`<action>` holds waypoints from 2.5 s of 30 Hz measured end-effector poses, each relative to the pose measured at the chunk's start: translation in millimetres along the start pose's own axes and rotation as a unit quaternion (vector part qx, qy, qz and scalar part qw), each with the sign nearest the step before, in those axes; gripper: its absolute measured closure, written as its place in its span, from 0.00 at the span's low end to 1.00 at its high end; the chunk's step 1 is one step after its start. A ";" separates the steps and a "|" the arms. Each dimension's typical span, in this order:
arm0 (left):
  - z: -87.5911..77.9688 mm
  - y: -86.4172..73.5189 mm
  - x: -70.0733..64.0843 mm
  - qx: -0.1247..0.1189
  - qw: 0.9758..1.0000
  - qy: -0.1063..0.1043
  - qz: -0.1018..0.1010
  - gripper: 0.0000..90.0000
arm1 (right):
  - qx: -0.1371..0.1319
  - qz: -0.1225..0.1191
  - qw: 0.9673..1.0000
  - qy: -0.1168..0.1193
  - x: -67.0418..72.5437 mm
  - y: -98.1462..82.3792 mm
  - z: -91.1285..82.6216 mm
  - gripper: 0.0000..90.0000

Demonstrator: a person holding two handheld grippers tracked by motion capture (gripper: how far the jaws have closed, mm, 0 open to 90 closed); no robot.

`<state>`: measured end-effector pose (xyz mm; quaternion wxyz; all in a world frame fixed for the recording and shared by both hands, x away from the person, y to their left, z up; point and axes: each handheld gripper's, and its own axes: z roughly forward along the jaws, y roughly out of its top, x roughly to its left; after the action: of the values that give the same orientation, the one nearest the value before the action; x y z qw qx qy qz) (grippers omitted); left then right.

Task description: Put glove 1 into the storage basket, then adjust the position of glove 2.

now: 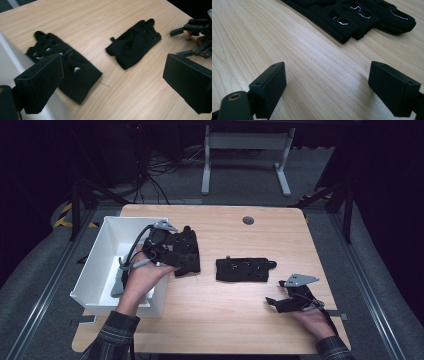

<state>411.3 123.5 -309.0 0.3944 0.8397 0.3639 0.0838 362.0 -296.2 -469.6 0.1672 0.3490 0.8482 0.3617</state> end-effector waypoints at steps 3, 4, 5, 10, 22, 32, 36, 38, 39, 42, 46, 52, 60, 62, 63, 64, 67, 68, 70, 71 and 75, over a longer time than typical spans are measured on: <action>8.2 1.5 -11.1 0.002 1.000 -0.007 0.008 0.04 | 0.000 0.000 1.000 0.001 0.0 0.0 0.2 0.17; 14.8 0.9 -17.4 0.005 1.000 -0.012 0.010 0.04 | 0.000 0.000 1.000 0.001 0.0 0.0 0.2 0.17; 18.9 0.2 -20.4 0.007 1.000 -0.013 0.015 0.04 | 0.000 0.000 1.000 0.001 0.0 0.0 0.1 0.17; 41.5 -7.9 -33.3 0.018 0.999 -0.016 0.024 0.04 | 0.000 0.000 1.000 0.001 0.0 0.0 0.1 0.17; 83.7 -41.6 -53.7 0.030 0.998 -0.025 0.044 0.04 | 0.001 0.001 1.000 0.000 0.3 0.4 -0.4 0.19; 97.2 -80.4 -52.6 0.030 0.998 -0.022 0.045 0.05 | -0.017 -0.008 1.000 0.023 8.9 27.3 -0.7 0.45; 101.9 -97.0 -53.2 0.039 0.998 -0.017 0.046 0.05 | -0.029 -0.009 0.999 0.035 11.9 40.4 3.6 0.60; 104.7 -105.6 -54.8 0.046 0.998 -0.016 0.048 0.05 | -0.032 -0.016 0.999 0.035 13.9 48.9 7.9 0.67; 105.4 -108.5 -55.2 0.050 0.997 -0.013 0.049 0.05 | -0.034 -0.016 0.999 0.038 14.3 53.1 10.4 0.71; 107.5 -115.7 -54.8 0.054 0.997 -0.015 0.048 0.05 | -0.035 -0.019 0.998 0.046 15.6 66.6 18.4 0.87; 111.8 -122.2 -54.0 0.065 0.996 -0.014 0.053 0.04 | -0.043 -0.023 0.998 0.050 16.7 83.5 31.2 1.00; 113.5 -132.1 -56.3 0.060 0.995 -0.013 0.080 0.02 | -0.044 -0.021 0.997 0.062 19.0 97.9 52.6 1.00; 112.5 -140.5 -56.0 0.039 0.995 -0.005 0.094 0.00 | -0.017 -0.027 0.997 0.068 29.5 97.7 86.4 1.00; 112.5 -140.5 -56.0 0.039 0.995 -0.005 0.094 0.00 | -0.009 -0.030 0.997 0.067 30.9 95.8 91.4 1.00; 112.4 -140.5 -56.3 0.040 0.995 -0.005 0.091 0.00 | -0.009 -0.028 0.997 0.068 30.9 95.4 91.5 1.00; 112.4 -140.4 -56.3 0.040 0.995 -0.004 0.092 0.00 | -0.007 -0.027 0.997 0.070 30.3 95.4 91.1 1.00; 112.5 -140.5 -56.2 0.040 0.995 -0.006 0.090 0.00 | -0.004 -0.024 0.997 0.076 29.3 94.0 89.6 1.00; 112.7 -140.4 -56.0 0.038 0.995 -0.006 0.092 0.01 | -0.001 -0.025 0.997 0.078 29.8 93.4 88.4 1.00; 112.6 -140.5 -56.0 0.038 0.995 -0.006 0.092 0.01 | 0.004 -0.031 0.996 0.081 31.1 92.1 85.4 1.00; 112.6 -140.5 -56.0 0.038 0.995 -0.006 0.092 0.01 | 0.006 -0.033 0.996 0.082 31.7 91.4 84.0 1.00; 112.6 -140.5 -56.0 0.038 0.995 -0.006 0.092 0.01 | 0.017 -0.043 0.995 0.091 34.1 85.5 74.9 1.00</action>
<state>342.5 77.5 -478.4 0.3550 0.8845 0.2853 0.1008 418.5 -192.5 -459.4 0.0984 0.2806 0.8801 0.3701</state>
